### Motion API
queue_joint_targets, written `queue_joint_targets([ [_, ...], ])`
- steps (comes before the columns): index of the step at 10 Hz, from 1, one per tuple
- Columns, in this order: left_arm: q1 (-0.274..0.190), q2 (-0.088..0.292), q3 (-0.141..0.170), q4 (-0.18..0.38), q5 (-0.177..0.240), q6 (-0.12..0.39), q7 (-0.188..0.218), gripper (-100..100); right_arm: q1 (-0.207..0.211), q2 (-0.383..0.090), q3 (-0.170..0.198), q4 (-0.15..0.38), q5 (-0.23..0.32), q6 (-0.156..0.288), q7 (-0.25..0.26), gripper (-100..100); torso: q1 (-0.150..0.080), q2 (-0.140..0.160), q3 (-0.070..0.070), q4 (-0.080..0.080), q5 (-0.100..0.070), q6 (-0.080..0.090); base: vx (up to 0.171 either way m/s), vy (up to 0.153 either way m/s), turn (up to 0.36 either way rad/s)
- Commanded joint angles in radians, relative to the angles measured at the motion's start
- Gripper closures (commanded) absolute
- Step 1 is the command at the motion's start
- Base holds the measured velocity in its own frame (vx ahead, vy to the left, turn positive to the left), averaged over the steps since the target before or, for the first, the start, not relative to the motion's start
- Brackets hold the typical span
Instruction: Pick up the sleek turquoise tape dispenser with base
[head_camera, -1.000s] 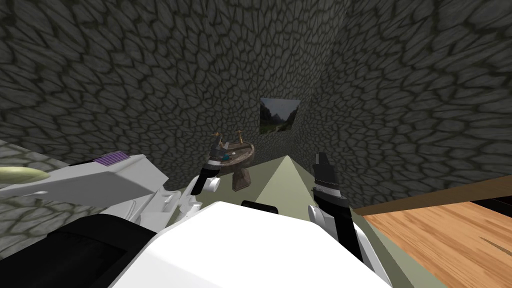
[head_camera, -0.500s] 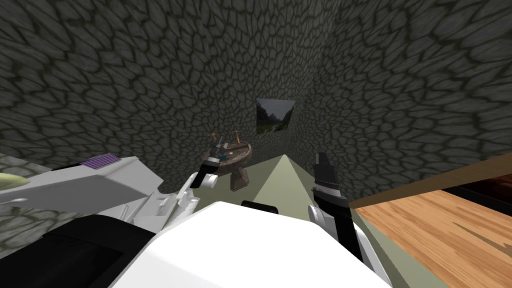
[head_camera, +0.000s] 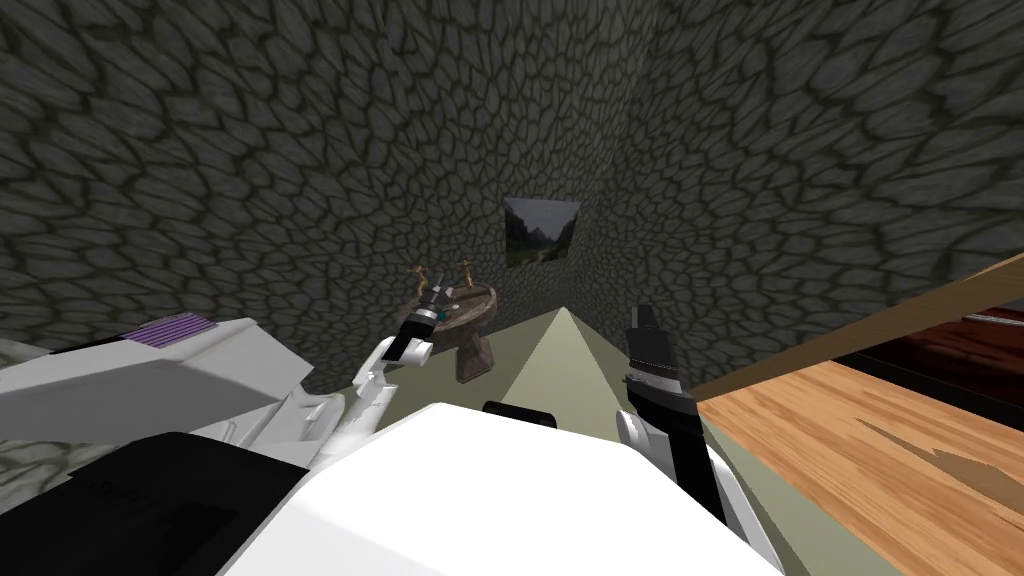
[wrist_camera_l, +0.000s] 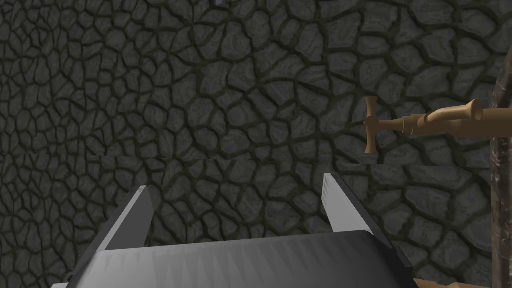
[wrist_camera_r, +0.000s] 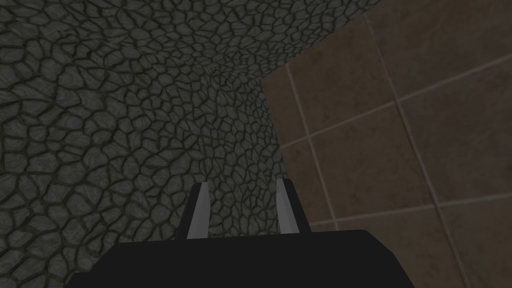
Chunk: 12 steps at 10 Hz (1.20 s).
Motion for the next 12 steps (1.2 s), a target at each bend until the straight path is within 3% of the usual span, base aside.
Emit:
queue_joint_targets([
  [1,-0.014,0.022,0.015,0.012,0.013,0.050,0.012,-100,0.000,0.000,0.000,0.000,0.000,0.000,0.000,0,0.000,0.000,0.000,0.000,0.000,0.000,-0.013,-0.049,-0.042],
  [2,-0.014,0.022,0.015,0.012,0.013,0.056,0.012,-100,0.000,0.000,0.000,0.000,0.000,0.000,0.000,0,0.001,0.000,0.000,0.000,0.000,-0.001,-0.005,-0.018,0.016],
  [5,-0.061,0.075,0.056,0.077,0.049,0.146,0.039,-100,0.000,0.000,0.000,0.000,0.000,0.000,0.000,0,0.002,0.000,0.000,0.000,0.000,-0.001,-0.012,-0.035,-0.071],
  [7,-0.061,0.075,0.056,0.077,0.049,0.181,0.039,-100,0.000,0.000,0.000,0.000,0.000,0.000,0.000,0,0.002,0.000,0.000,0.000,0.000,-0.001,-0.006,-0.026,-0.024],
  [10,-0.107,0.124,0.096,0.145,0.086,0.269,0.066,-100,0.000,0.000,0.000,0.000,0.000,0.000,0.000,0,0.002,-0.001,0.000,0.000,0.000,-0.001,-0.001,-0.031,-0.067],
  [12,-0.107,0.124,0.096,0.145,0.086,0.311,0.066,-100,0.000,0.000,0.000,0.000,0.000,0.000,0.000,0,0.002,-0.001,0.000,0.000,0.000,-0.001,0.000,-0.020,-0.015],
])
